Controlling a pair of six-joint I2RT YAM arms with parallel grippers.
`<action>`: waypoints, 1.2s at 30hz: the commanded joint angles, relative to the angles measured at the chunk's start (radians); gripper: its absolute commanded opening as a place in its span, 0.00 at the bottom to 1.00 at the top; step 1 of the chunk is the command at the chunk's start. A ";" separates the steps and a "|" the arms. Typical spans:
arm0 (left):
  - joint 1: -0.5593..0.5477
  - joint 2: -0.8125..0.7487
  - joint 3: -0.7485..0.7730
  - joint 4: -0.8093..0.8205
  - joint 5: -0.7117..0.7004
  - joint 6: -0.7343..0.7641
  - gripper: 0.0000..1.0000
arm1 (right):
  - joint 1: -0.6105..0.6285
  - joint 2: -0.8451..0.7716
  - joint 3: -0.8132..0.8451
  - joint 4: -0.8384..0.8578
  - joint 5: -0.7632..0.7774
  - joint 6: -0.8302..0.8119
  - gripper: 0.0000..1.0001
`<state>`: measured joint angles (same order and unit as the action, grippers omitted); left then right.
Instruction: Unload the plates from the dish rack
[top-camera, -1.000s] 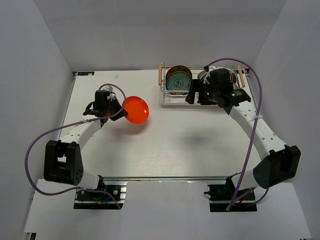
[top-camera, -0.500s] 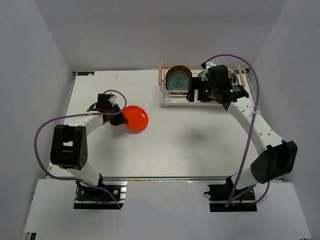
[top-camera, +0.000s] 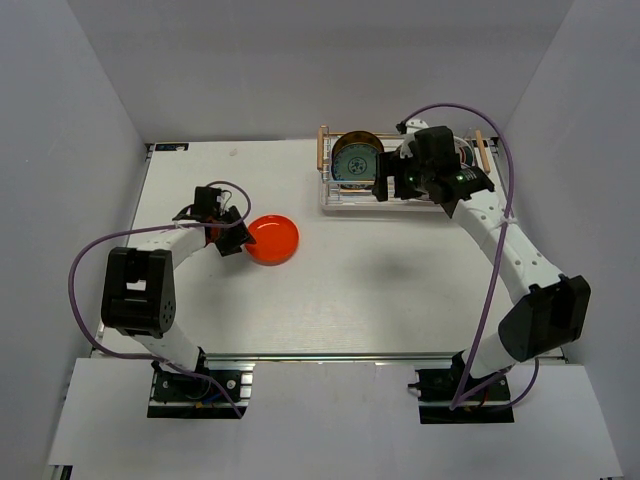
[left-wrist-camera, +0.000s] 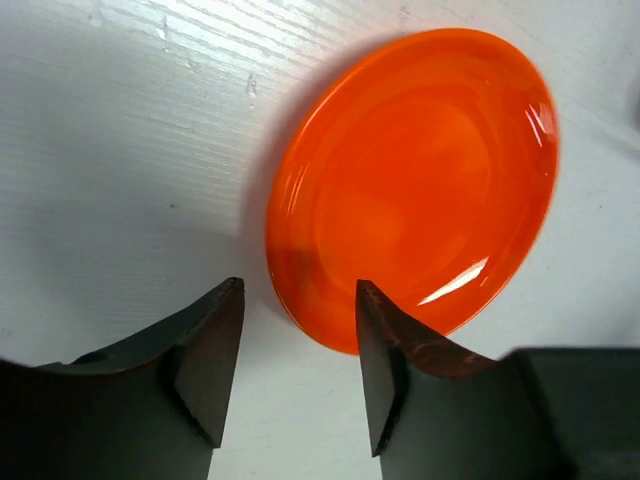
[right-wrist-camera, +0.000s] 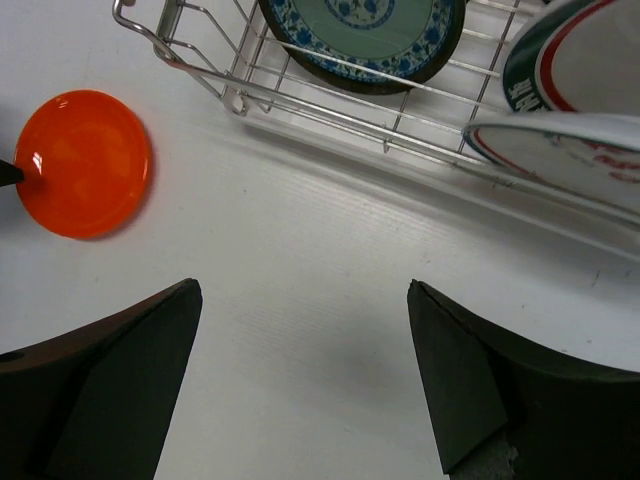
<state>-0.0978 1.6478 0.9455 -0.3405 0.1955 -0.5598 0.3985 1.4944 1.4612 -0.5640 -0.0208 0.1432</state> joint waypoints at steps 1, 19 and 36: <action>0.003 -0.040 0.039 -0.020 -0.041 0.001 0.59 | -0.003 0.012 0.076 0.082 0.016 -0.085 0.89; 0.003 -0.462 0.134 -0.080 -0.298 -0.029 0.98 | -0.007 0.519 0.579 -0.020 0.140 -0.362 0.89; 0.003 -0.442 0.157 -0.117 -0.389 -0.020 0.98 | -0.039 0.730 0.677 0.019 0.142 -0.399 0.80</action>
<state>-0.0978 1.2182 1.0622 -0.4492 -0.1616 -0.5842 0.3779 2.2086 2.0911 -0.5781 0.1360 -0.2401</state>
